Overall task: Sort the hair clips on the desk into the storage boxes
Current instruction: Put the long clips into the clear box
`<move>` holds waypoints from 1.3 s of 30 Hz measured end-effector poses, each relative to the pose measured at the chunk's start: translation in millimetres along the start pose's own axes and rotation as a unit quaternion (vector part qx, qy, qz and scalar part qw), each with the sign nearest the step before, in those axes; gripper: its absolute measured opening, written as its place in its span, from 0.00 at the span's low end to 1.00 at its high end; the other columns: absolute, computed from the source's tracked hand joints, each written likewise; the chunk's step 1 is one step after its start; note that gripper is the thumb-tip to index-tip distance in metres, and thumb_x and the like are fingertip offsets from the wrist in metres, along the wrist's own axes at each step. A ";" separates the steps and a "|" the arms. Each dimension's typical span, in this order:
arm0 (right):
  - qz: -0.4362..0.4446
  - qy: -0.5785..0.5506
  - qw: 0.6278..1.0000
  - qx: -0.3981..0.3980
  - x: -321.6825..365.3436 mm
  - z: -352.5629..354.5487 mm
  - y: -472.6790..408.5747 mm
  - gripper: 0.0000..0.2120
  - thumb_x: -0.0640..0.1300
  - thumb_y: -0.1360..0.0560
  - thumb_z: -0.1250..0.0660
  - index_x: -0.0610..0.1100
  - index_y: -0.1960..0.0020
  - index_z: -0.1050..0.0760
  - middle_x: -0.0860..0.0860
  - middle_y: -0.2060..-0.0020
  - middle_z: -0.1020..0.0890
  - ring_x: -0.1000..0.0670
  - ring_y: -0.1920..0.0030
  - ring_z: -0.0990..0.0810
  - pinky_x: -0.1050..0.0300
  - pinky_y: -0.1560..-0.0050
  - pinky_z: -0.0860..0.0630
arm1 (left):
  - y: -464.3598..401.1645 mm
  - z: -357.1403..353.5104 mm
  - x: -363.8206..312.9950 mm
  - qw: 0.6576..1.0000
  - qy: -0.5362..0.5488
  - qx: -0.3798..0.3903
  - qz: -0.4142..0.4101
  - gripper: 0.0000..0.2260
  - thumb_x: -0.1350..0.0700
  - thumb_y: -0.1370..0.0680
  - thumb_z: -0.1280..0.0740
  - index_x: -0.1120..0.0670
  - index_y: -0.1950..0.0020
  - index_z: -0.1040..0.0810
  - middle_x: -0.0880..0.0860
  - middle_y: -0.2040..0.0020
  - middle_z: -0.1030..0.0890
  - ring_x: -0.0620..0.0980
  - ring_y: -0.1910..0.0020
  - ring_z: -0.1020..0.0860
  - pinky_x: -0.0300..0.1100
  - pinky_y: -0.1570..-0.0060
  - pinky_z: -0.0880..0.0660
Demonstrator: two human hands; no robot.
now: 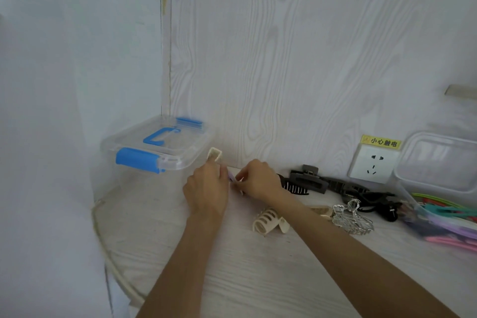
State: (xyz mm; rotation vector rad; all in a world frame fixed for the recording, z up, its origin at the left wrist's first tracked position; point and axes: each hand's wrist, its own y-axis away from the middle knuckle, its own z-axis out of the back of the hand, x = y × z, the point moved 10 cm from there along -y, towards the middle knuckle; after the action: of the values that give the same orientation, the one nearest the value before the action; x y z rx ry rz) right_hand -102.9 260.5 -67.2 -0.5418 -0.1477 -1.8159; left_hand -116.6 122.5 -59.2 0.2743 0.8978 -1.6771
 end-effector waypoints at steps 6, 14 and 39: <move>-0.035 0.063 0.997 0.011 -2.1 -2.8 -9.7 0.08 0.44 0.28 0.31 0.41 0.51 0.21 0.46 0.52 0.18 0.45 0.51 0.20 0.57 0.61 0.29 | -1.3 1.8 -0.5 0.999 -0.017 -0.011 -0.025 0.12 0.51 0.19 0.43 0.54 0.48 0.21 0.56 0.53 0.18 0.57 0.53 0.21 0.45 0.59 0.30; 0.059 0.128 0.990 -0.018 0.2 34.3 11.8 0.08 0.44 0.26 0.33 0.41 0.52 0.19 0.46 0.54 0.16 0.46 0.53 0.19 0.55 0.52 0.28 | 2.9 12.3 -8.6 0.993 0.078 -0.063 -0.060 0.03 0.54 0.24 0.34 0.49 0.52 0.23 0.48 0.50 0.21 0.51 0.59 0.20 0.41 0.63 0.33; -0.034 0.170 0.911 -0.375 -246.3 251.4 182.0 0.09 0.34 0.27 0.33 0.44 0.51 0.17 0.43 0.57 0.16 0.40 0.58 0.21 0.47 0.57 0.23 | 140.1 -103.6 -251.4 0.885 0.213 0.282 -0.304 0.13 0.53 0.24 0.34 0.45 0.40 0.24 0.41 0.47 0.19 0.38 0.51 0.22 0.43 0.46 0.24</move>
State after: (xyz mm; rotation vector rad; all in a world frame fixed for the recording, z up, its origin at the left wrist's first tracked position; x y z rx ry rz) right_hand 192.4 510.9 17.0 -0.7377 0.8108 -1.9760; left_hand 62.2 369.5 -35.3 0.8528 0.8362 -2.5232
